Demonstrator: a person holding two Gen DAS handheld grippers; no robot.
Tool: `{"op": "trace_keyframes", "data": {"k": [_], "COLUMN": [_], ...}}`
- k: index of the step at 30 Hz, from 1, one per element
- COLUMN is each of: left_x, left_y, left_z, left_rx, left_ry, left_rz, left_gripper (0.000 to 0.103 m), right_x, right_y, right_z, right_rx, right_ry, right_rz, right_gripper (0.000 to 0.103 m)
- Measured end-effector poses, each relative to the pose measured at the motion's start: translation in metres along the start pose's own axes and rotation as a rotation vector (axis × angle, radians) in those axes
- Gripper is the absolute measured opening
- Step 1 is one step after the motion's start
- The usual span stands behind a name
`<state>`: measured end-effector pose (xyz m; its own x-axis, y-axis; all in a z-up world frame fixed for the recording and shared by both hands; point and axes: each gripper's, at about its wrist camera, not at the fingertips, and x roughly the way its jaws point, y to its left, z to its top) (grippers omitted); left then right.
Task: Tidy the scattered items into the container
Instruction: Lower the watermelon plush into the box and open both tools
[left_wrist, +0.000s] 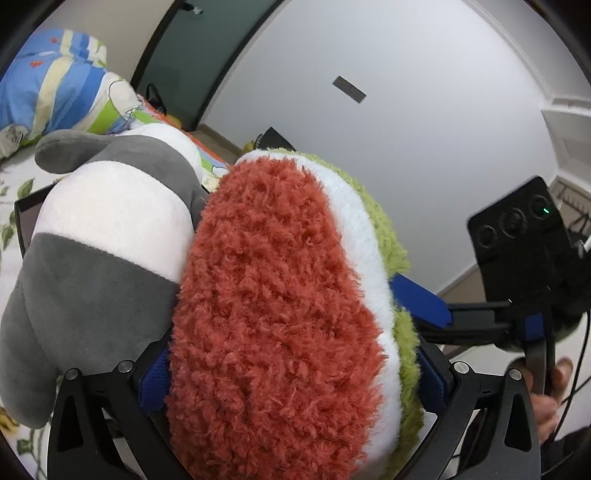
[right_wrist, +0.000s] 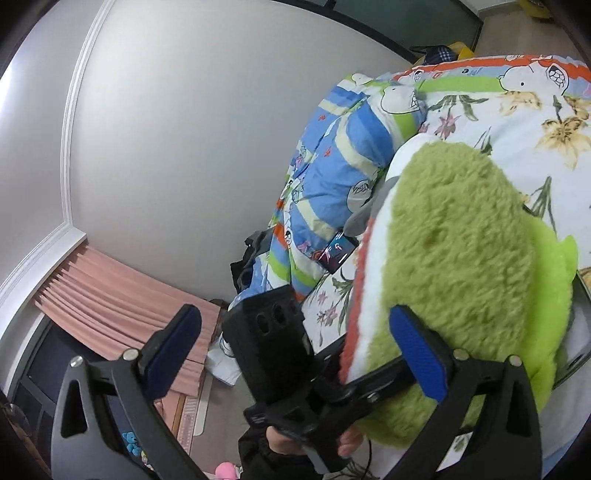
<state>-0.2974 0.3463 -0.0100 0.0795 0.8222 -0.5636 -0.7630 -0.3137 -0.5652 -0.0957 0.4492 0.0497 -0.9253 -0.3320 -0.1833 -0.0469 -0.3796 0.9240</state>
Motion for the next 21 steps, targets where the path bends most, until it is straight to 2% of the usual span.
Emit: {"op": "trace_keyframes", "data": {"k": [4,9,11,13,17,21], "left_x": [-0.012,-0.048,-0.068,-0.092,-0.128,-0.148], "left_y": [0.000,0.001,-0.001,-0.005,-0.016,-0.025], "left_z": [-0.007,-0.022,-0.028,-0.035,-0.049,-0.062], "left_rx": [-0.050,-0.128,-0.140,-0.142,-0.148,-0.145], "left_ry": [0.004,0.035,0.015,-0.018,-0.072,-0.104], "left_rz": [0.014,0.058,0.078,0.105,0.135,0.187], "left_gripper": [0.103,0.103,0.103,0.103,0.103,0.103], "right_x": [0.006,0.008,0.009,0.008,0.002,-0.002], "right_y": [-0.022,-0.018,-0.014,-0.010,0.006,0.030], "right_z": [0.010,0.012,0.011,0.010,0.006,0.002], "right_rx": [0.082,0.085,0.077,0.082,0.092,0.025], "right_ry": [-0.001,-0.010,-0.015,-0.024,-0.058,-0.067], "right_rz": [0.023,0.020,0.006,0.004,-0.001,-0.067], "right_gripper": [0.089,0.087,0.087,0.089,0.103,0.103]}}
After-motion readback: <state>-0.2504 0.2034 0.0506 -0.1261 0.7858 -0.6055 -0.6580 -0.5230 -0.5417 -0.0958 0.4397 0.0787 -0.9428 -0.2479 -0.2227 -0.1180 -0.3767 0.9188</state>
